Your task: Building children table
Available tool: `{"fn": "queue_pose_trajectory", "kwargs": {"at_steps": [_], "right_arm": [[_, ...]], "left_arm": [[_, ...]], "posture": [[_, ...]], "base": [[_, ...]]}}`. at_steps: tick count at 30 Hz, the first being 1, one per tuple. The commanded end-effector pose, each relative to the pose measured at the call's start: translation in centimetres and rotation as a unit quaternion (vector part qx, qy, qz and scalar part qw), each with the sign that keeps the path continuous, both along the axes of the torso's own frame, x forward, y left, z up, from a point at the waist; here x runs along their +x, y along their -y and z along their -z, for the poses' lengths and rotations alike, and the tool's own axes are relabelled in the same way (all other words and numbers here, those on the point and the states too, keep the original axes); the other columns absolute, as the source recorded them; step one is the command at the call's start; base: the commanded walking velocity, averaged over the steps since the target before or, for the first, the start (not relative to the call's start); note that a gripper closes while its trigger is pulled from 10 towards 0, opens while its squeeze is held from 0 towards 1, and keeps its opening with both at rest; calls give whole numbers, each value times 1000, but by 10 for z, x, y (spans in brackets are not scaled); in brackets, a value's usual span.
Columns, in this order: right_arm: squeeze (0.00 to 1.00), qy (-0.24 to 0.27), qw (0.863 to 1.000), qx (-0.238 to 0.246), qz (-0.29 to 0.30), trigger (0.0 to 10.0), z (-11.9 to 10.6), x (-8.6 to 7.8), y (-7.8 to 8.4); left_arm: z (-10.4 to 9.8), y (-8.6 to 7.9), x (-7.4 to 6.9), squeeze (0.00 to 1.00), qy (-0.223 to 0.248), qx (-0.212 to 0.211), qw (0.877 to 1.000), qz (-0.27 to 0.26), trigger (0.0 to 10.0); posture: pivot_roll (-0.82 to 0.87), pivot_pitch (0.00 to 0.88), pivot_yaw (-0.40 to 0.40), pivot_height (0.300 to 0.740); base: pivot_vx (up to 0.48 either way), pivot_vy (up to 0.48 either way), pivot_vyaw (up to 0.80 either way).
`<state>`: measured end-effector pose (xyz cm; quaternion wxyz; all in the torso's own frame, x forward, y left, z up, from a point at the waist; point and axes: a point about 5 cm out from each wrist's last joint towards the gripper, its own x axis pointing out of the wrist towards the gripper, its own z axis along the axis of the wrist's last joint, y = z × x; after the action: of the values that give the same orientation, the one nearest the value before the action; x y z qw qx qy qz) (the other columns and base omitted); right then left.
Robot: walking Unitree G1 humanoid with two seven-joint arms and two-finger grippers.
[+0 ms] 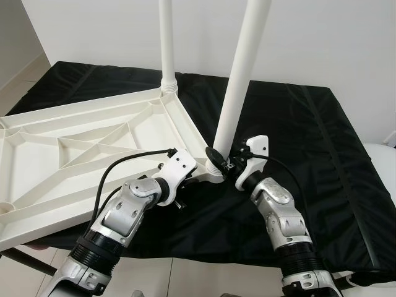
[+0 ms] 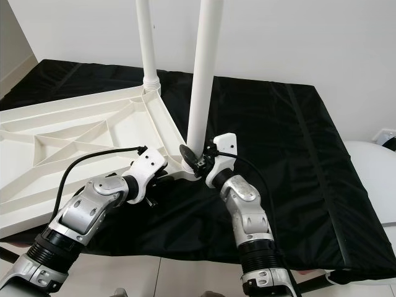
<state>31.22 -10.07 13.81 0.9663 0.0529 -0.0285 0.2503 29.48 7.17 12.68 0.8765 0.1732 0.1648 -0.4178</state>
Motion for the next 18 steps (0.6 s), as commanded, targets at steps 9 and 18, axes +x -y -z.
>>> {"fn": "queue_pose_trajectory", "kwargs": {"at_steps": [9, 18], "right_arm": [[0, -41, 997, 12, 64, 0, 11, 2, -32], [0, -86, 982, -9, 167, 0, 31, -2, -37]], "left_arm": [[1, 23, -12, 0, -18, -20, 998, 57, 10000], [0, 21, -9, 0, -16, -23, 999, 46, 10000]], "posture": [[16, 18, -21, 740], [19, 13, -25, 740]], "base": [[0, 0, 0], [0, 0, 0]]}}
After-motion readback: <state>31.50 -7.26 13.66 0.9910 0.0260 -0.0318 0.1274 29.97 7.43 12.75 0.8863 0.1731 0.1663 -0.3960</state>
